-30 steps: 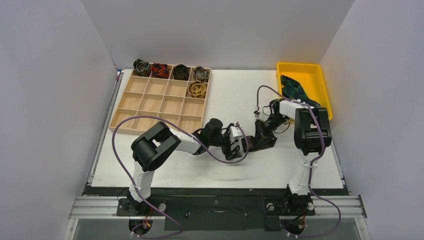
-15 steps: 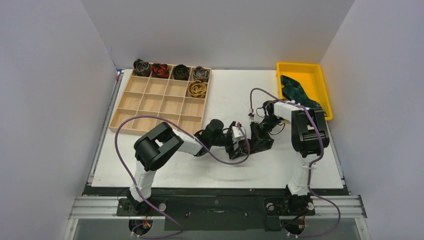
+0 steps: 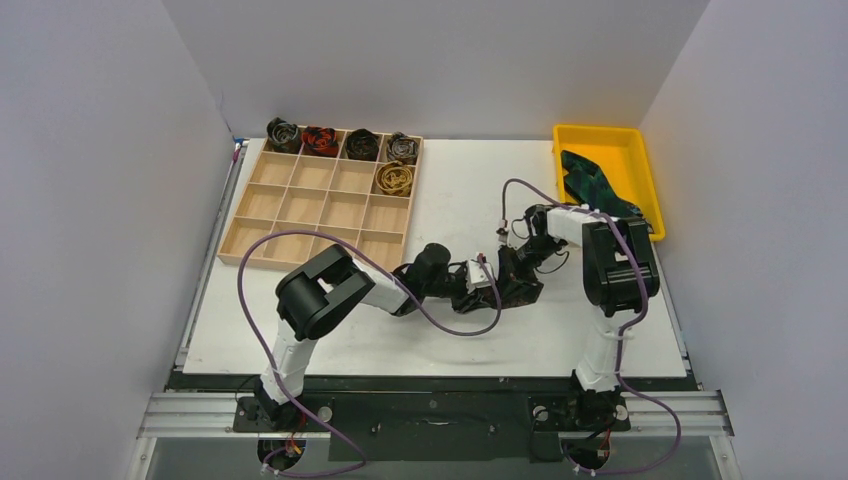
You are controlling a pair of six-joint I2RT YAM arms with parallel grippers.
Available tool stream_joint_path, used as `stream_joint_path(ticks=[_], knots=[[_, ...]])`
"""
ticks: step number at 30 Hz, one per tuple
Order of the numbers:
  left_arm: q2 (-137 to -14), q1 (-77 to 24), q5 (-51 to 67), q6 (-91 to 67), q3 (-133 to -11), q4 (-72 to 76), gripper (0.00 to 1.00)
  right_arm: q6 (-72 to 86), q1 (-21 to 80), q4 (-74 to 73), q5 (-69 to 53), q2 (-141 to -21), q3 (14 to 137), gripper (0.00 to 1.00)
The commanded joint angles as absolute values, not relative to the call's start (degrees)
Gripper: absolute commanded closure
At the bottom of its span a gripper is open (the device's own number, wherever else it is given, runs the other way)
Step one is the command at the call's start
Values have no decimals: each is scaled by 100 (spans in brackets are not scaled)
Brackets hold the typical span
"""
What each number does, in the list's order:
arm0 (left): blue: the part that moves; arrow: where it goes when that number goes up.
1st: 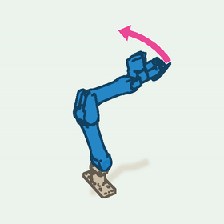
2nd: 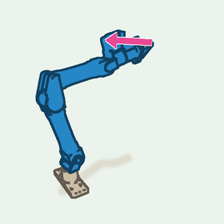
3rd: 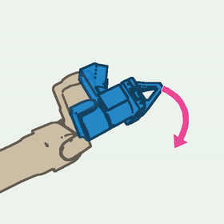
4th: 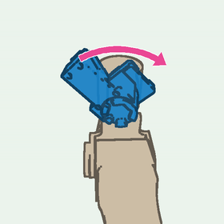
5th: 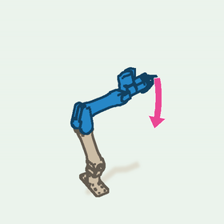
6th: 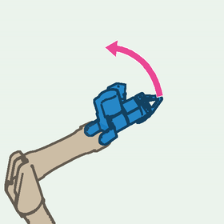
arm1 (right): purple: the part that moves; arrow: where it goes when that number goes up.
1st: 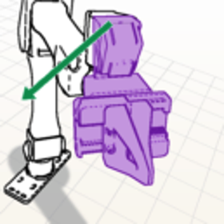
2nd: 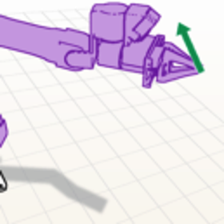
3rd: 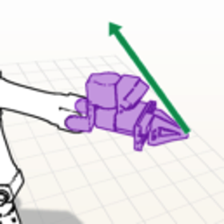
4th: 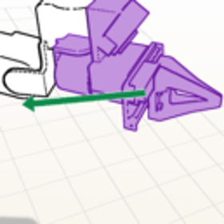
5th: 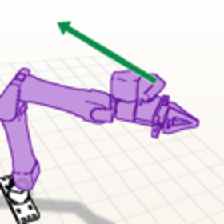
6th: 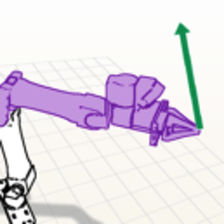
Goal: Roll the ties
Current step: Roll the tie at the center of the board.
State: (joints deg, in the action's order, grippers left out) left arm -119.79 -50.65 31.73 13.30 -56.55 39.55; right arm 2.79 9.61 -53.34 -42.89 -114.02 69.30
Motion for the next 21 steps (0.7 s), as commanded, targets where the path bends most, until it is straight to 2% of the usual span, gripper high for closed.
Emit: stream_joint_path(ticks=[1, 4, 5, 7, 9, 14, 17, 19, 21], knots=[[-11805, -4997, 3278, 1549, -5435, 3684, 72, -126, 752, -4736, -4166, -11063, 6871, 82], [-11758, -4992, 3344, 1579, -5319, 3539, 77, -302, 583, -5089, -4646, -10722, 7105, 63], [-11753, -4992, 3351, 1586, -5305, 3510, 78, -418, 564, -5164, -4875, -10656, 7143, 54], [-11754, -4992, 3361, 1600, -5320, 3391, 80, -588, 540, -5398, -5196, -10458, 7211, 44], [-11766, -4992, 3366, 1607, -5345, 3337, 80, -680, 579, -5544, -5391, -10271, 7212, 41], [-11813, -4992, 3412, 1596, -5418, 3256, 81, -814, 840, -5608, -5313, -10325, 7197, 41], [-11820, -4990, 3427, 1599, -5470, 3155, 81, -904, 982, -5607, -5136, -10558, 7220, 44], [-11817, -4989, 3436, 1600, -5483, 3115, 81, -1014, 1004, -5607, -4873, -10722, 7218, 48], [-11805, -4977, 3445, 1607, -5490, 3085, 80, -1099, 971, -5610, -4574, -10862, 7228, 61]])
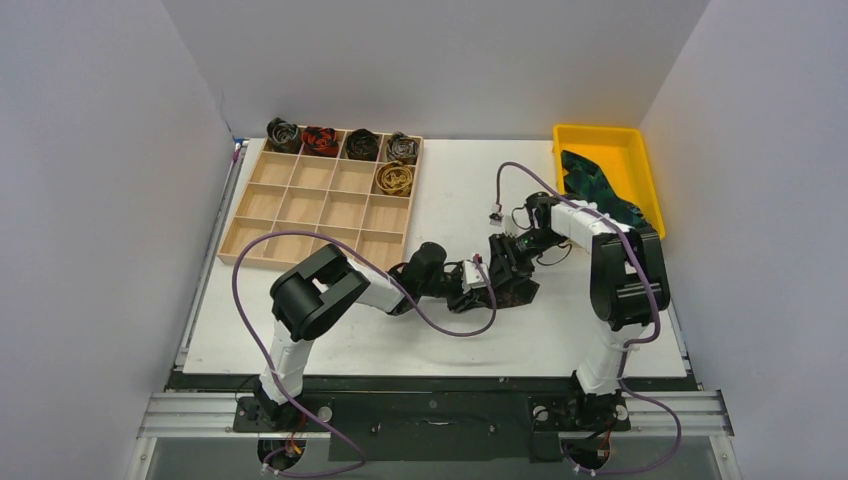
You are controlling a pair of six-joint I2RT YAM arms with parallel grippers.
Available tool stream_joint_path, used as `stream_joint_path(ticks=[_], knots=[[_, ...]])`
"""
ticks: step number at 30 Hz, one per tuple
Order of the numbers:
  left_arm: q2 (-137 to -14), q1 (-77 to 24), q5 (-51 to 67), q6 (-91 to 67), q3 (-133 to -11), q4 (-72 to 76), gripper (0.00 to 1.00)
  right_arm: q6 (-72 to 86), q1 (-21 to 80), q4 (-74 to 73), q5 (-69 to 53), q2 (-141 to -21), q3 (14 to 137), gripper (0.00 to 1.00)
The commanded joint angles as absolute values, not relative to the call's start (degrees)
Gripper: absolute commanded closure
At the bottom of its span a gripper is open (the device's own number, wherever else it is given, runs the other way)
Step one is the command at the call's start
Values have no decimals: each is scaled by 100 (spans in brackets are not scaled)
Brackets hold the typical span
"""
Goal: Roll the ties
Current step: Roll the tie at the center of the board.
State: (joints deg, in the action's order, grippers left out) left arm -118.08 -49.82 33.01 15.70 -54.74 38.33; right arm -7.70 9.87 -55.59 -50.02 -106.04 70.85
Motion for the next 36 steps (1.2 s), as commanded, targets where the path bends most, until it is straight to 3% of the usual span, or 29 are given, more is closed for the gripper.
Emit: stream_joint_path(ticks=[1, 3, 4, 6, 8, 10, 16, 30, 34, 36], knots=[[-11787, -4976, 3450, 1602, -5490, 3076, 79, -1132, 928, -5604, -4389, -10898, 7240, 76], [-11768, -4953, 3467, 1586, -5484, 3091, 76, -1141, 844, -5578, -4109, -10980, 7240, 97], [-11759, -4945, 3475, 1584, -5484, 3101, 74, -1133, 831, -5554, -3993, -11022, 7233, 100], [-11739, -4940, 3461, 1589, -5472, 3173, 64, -1125, 788, -5534, -3700, -11082, 7215, 100], [-11723, -4947, 3436, 1591, -5513, 3222, 45, -1103, 770, -5507, -3433, -11141, 7196, 100], [-11695, -4953, 3399, 1564, -5566, 3290, 35, -1034, 747, -5448, -3128, -11172, 7154, 100], [-11602, -5000, 3438, 1336, -5802, 3563, 16, -747, 627, -5153, -2403, -11194, 7088, 100], [-11860, -5206, 3165, 733, -6303, 4031, 9, -439, 1100, -4787, -2459, -11286, 6814, 100], [-12031, -5265, 2877, 577, -6505, 3939, 18, -260, 1221, -4610, -2650, -11245, 6766, 100], [-12125, -5273, 2806, 590, -6591, 3760, 33, -220, 1244, -4576, -2768, -11231, 6777, 100]])
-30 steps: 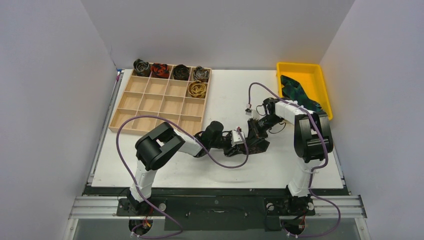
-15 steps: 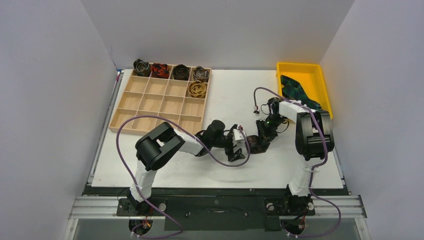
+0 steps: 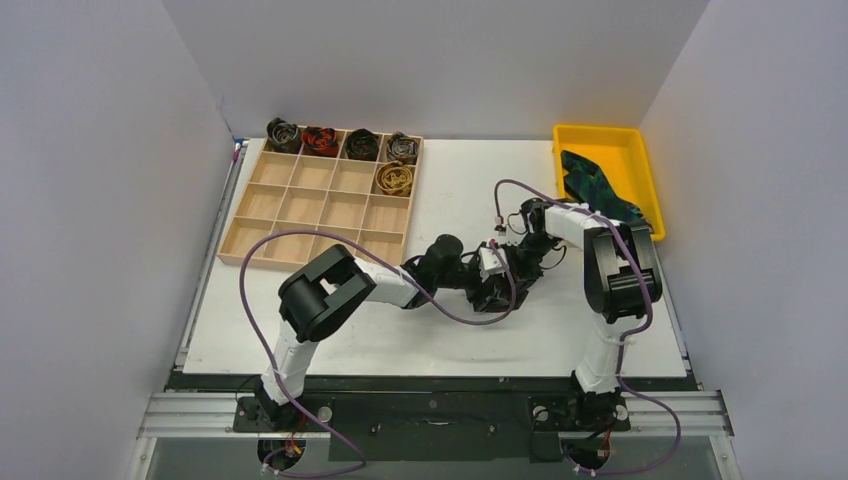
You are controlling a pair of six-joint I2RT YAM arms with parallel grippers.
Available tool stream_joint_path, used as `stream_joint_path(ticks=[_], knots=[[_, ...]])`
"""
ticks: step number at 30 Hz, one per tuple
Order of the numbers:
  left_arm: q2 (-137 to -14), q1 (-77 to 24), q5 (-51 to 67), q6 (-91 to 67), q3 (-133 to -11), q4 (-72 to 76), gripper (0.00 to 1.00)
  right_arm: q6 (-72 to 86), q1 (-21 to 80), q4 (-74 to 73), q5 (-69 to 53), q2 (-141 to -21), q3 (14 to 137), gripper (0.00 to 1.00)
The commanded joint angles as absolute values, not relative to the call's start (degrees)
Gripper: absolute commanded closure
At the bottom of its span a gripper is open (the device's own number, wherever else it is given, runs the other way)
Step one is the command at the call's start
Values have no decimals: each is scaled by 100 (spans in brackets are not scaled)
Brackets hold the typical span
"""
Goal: Roll the ties
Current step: Roll the tie at the center of the board.
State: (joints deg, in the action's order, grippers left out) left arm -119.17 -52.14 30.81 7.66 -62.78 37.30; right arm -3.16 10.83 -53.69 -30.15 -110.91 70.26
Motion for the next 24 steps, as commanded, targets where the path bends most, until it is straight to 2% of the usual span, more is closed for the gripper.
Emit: stream_joint_path(ticks=[1, 4, 6, 8, 15, 23, 24], knots=[[-12152, -5273, 2792, 620, -6578, 3699, 45, -218, 1236, -4573, -2841, -11218, 6790, 100], [-12119, -5267, 2795, 942, -6403, 3331, 66, -236, 1123, -4621, -2987, -11066, 6834, 100], [-12036, -5265, 2816, 1143, -6163, 3146, 73, -311, 961, -4786, -3153, -10955, 6927, 100], [-11950, -5269, 2835, 1292, -5887, 3065, 74, -392, 774, -5010, -3411, -10846, 7028, 100], [-11945, -5257, 2728, 1375, -5588, 3001, 75, -639, 225, -5671, -3683, -10373, 6992, 64], [-11983, -5249, 2834, 1468, -5569, 3045, 74, -259, 29, -5101, -3908, -10858, 6543, 58], [-11985, -5234, 2850, 1457, -5547, 3075, 74, -164, 56, -5033, -4048, -10998, 6509, 52]])
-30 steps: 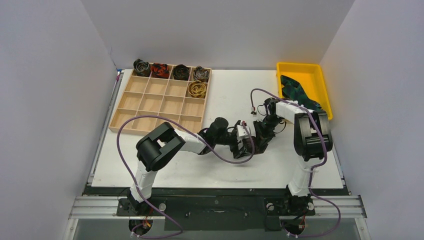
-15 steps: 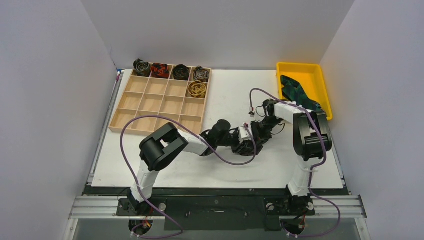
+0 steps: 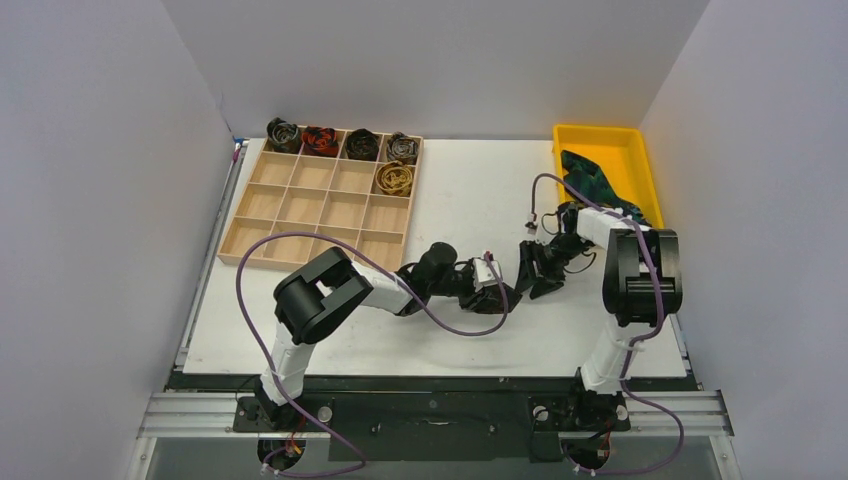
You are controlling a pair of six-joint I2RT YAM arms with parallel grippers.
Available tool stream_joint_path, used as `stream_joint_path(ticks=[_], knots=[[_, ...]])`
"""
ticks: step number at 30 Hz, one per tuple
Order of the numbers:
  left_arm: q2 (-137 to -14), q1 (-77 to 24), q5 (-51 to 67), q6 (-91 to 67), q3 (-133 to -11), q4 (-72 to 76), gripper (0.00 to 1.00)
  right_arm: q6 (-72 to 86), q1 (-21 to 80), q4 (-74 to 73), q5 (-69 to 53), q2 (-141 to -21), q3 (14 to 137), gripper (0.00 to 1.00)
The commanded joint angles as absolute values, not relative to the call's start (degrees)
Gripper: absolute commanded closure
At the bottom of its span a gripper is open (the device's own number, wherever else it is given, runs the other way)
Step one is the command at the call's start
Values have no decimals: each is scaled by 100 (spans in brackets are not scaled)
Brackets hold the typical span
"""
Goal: Roll the ties
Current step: Roll the tie at the center of the board.
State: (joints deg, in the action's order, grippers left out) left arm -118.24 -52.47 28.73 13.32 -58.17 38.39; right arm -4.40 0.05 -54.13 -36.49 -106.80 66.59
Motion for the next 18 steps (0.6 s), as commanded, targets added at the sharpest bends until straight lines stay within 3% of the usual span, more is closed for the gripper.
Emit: stream_joint_path(ticks=[1, 18], knots=[[-11982, -5223, 2883, 1453, -5533, 3102, 73, -122, 78, -4954, -4176, -11071, 6502, 50], [-12111, -5081, 3250, 1397, -5423, 3419, 71, -252, 495, -4759, -5957, -11038, 6400, 46]])
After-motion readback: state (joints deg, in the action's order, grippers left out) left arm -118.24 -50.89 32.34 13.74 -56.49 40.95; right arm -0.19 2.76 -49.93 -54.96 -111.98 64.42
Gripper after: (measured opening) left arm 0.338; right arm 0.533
